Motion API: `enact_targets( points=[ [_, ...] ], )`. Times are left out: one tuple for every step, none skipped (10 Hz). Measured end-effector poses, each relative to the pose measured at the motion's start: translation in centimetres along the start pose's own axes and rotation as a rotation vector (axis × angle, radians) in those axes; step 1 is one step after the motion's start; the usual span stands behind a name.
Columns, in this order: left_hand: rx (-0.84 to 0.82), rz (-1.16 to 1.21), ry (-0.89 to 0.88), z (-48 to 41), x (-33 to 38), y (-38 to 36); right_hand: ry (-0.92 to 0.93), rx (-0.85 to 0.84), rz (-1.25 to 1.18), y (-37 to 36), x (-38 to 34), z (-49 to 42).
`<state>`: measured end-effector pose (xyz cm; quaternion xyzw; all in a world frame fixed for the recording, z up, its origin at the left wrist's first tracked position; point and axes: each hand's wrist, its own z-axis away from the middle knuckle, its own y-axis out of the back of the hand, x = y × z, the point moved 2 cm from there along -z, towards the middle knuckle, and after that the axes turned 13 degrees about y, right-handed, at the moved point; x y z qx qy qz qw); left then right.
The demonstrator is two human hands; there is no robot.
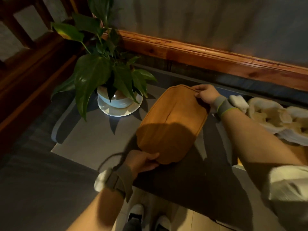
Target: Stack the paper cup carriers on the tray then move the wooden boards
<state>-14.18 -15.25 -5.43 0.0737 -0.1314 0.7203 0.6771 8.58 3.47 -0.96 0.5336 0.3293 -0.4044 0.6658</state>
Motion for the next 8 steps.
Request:
enact_targets(
  points=[
    [0.014, 0.098, -0.006, -1.0, -0.3, -0.5, 0.077, -0.093, 0.163, -2.5, -0.6, -3.3],
    [0.030, 0.180, -0.022, -1.4, -0.4, -0.7, 0.083, -0.099, 0.217, -3.4, -0.2, -4.4],
    [0.058, 0.251, -0.043, -1.9, -0.3, -0.8, 0.084, -0.054, 0.249, -4.2, 0.8, -5.1],
    [0.056, 0.289, -0.052, -2.2, -0.3, -0.7, 0.127, -0.016, 0.277, -4.5, 1.0, -4.8],
    [0.025, 0.337, -0.074, -2.0, -0.4, -1.0, 0.261, 0.045, 0.413, -4.9, 1.0, -4.2],
    [0.011, 0.318, -0.073, -2.0, -0.3, -1.1, 0.370, 0.025, 0.519, -5.5, 0.6, -3.8],
    [0.051, 0.160, -0.017, -1.6, 0.2, -1.1, 0.536, -0.062, 0.675, -6.7, 0.3, -2.2],
    [0.123, 0.045, 0.029, -0.8, 0.3, -1.0, 0.563, -0.059, 0.833, -6.8, 0.5, -1.1]
  ],
)
